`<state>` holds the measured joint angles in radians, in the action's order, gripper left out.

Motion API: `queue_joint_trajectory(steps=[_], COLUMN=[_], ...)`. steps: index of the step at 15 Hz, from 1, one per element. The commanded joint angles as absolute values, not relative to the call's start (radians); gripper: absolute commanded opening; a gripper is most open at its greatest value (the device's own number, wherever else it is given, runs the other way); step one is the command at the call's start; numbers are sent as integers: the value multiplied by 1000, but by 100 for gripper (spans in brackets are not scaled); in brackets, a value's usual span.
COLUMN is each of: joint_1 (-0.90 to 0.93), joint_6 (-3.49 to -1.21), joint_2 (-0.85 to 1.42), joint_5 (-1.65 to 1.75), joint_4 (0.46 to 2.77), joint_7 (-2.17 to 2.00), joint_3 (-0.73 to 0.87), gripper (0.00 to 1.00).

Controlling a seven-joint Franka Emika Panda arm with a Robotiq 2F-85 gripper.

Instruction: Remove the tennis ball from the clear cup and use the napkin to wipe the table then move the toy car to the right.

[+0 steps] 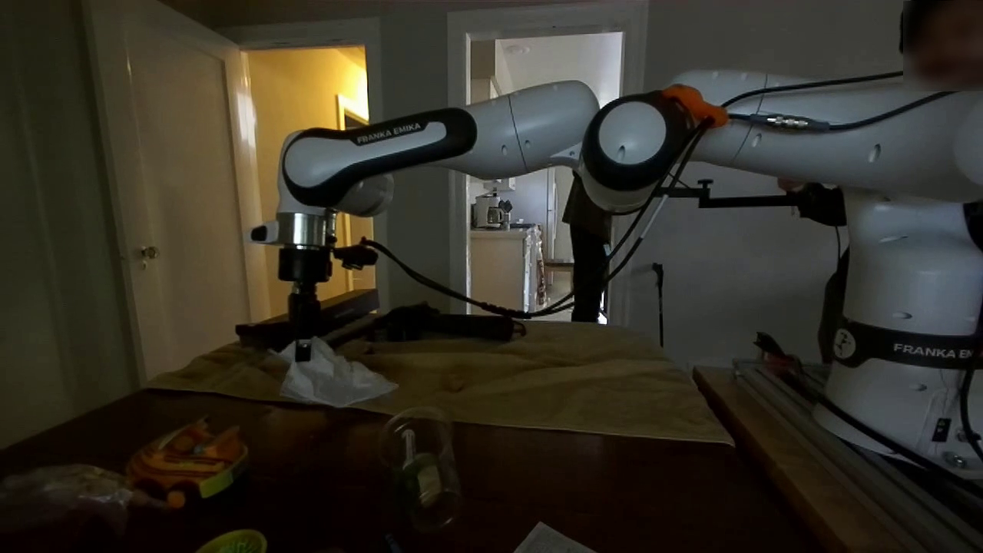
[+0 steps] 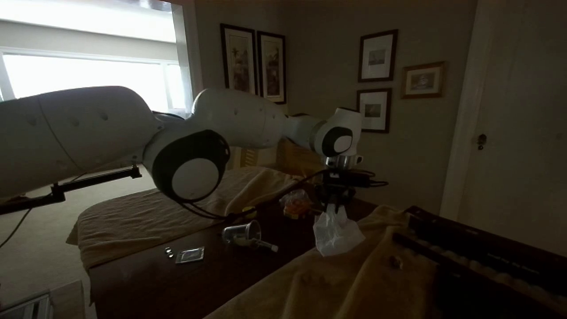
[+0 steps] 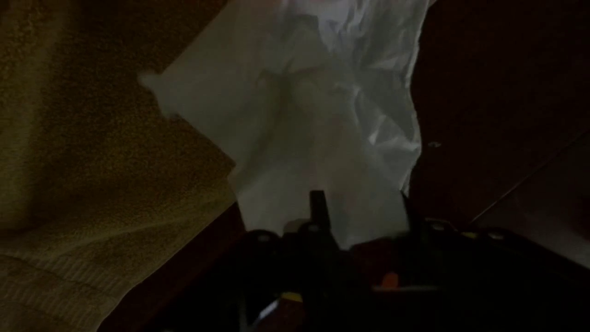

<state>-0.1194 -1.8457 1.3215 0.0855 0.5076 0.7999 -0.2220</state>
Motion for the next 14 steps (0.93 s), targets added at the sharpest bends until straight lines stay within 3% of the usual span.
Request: queue_joint_trajectory(steps=[1, 5, 14], joint_1=[-129, -111, -64], joint_6=[-1855, -1841, -2011], joint_2=[1321, 1321, 1349], joint_5=[84, 109, 74], joint_4=[505, 509, 487], joint_7=[804, 829, 850], joint_3=[-223, -207, -233], gripper=[71, 98, 100])
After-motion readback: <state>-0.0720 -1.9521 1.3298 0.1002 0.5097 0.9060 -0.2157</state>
